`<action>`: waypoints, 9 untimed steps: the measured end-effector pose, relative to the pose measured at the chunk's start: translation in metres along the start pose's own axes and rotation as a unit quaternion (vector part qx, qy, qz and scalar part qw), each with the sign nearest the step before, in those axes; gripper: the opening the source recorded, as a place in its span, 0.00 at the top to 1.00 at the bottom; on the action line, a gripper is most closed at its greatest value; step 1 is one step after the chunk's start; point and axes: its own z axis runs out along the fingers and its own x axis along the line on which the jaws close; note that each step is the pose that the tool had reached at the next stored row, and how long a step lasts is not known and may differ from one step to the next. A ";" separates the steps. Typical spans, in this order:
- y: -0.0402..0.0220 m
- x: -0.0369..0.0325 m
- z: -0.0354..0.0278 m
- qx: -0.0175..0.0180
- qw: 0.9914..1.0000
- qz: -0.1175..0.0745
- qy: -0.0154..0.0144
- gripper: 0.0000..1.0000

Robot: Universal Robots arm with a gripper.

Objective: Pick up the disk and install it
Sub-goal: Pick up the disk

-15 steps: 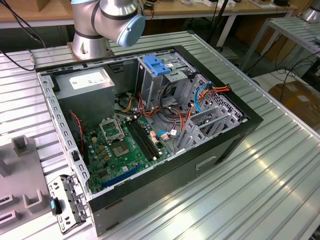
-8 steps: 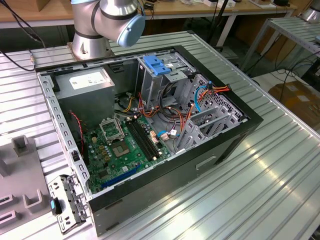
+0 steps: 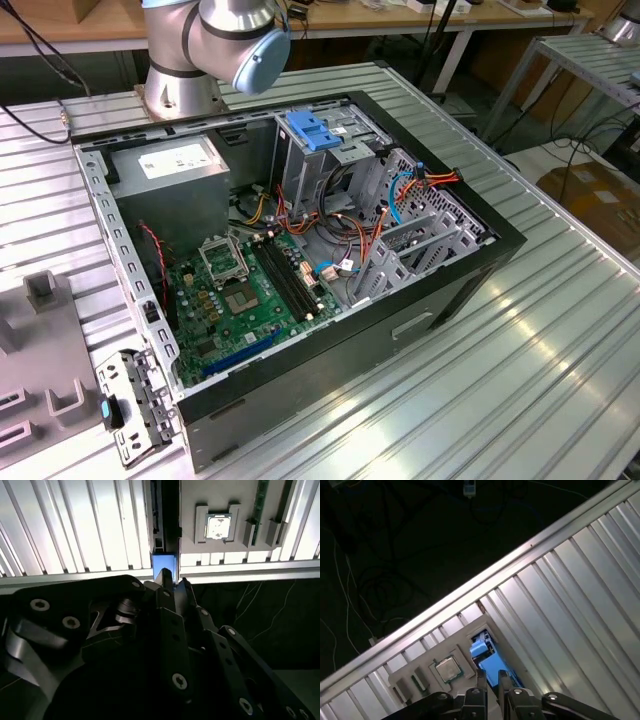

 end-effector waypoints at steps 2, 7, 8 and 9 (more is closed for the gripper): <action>0.0004 -0.0008 0.0019 0.003 1.000 -0.013 -0.002 0.69; 0.0004 -0.0010 0.0063 0.007 0.998 -0.069 -0.002 0.69; 0.0004 -0.0010 0.0063 0.007 0.997 -0.075 -0.002 0.69; 0.0004 -0.0010 0.0063 0.007 0.997 -0.077 -0.002 0.69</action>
